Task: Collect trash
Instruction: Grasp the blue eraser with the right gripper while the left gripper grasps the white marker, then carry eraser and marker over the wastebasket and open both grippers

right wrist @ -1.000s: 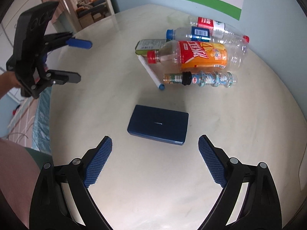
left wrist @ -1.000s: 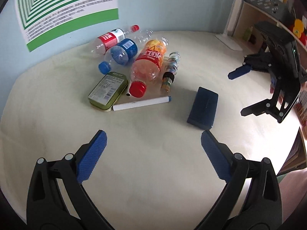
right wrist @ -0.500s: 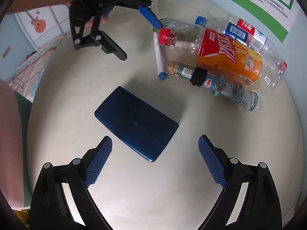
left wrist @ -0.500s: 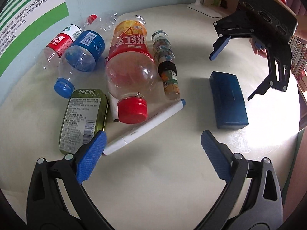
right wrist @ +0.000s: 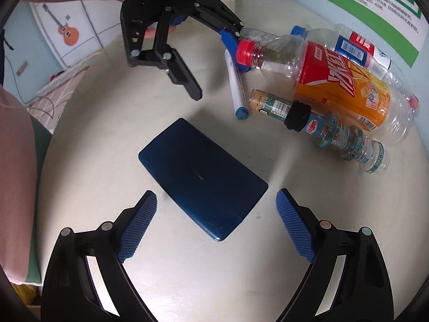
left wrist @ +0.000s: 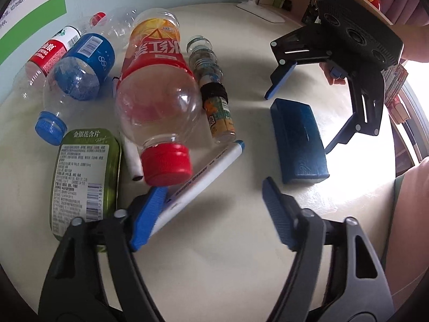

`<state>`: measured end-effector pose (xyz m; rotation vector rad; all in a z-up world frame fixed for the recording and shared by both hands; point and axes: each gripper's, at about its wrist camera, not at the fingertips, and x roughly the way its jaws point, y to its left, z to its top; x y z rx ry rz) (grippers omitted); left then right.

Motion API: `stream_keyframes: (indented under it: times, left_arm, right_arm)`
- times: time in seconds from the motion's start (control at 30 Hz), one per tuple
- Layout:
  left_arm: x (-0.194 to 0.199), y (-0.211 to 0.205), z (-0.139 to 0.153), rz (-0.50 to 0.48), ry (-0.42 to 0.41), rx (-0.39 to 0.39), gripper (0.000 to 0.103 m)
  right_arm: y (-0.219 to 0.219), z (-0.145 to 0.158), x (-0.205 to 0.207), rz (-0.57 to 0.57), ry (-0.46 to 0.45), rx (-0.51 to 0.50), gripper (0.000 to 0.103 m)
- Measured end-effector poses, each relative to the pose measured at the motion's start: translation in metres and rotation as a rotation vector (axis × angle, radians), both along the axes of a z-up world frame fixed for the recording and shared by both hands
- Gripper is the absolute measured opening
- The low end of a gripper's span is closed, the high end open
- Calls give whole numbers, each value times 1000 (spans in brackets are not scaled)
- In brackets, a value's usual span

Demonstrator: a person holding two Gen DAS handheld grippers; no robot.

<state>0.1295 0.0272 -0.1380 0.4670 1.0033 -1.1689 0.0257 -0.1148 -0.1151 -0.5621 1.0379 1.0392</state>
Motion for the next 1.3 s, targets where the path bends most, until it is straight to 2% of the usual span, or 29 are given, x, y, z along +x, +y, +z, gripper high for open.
stream_keyframes:
  times: [0.03, 0.07, 0.17, 0.3, 0.47, 0.5, 0.53, 0.57, 0.63, 0.7, 0.83, 1.03, 1.2, 1.3]
  left_arm:
    - [-2, 4, 0, -6, 17, 3, 41]
    - [-4, 6, 0, -13, 38, 7, 32]
    - [-16, 13, 1, 6, 37, 20, 30]
    - [-30, 18, 0, 57, 28, 11, 30]
    - [-47, 12, -1, 97, 8, 16, 30]
    - [-49, 10, -1, 108, -4, 26, 27]
    - [-50, 8, -1, 116, -20, 36, 17]
    - [-45, 7, -2, 122, -30, 43, 12]
    - [-50, 5, -1, 153, -45, 49, 11]
    - [-54, 5, -2, 194, -63, 60, 11]
    - [-65, 12, 2, 274, -54, 41, 11]
    - [-81, 42, 26, 392, -62, -29, 11]
    - [-102, 71, 45, 487, -104, -40, 11]
    - [-119, 103, 57, 552, -124, -33, 11]
  right_arm:
    - [2, -1, -1, 11, 0, 0, 89]
    - [3, 0, -3, 19, -3, -3, 89]
    - [8, 3, -3, 34, -15, -14, 79]
    - [15, 8, 5, 53, -56, -14, 81]
    - [38, -3, 0, 167, -86, -50, 79]
    - [41, -3, -3, 187, -86, -42, 78]
    - [40, -3, -3, 193, -76, -35, 69]
    - [40, -3, -3, 198, -51, -23, 67]
    - [40, -2, -8, 192, -48, -22, 59]
    - [35, -1, -6, 166, -31, -18, 56]
    - [18, 13, -1, 46, 48, 52, 54]
    - [2, 38, 4, -90, 92, 140, 54]
    - [9, 53, -1, -92, 89, 182, 54]
    - [36, 63, -2, -48, 77, 200, 54]
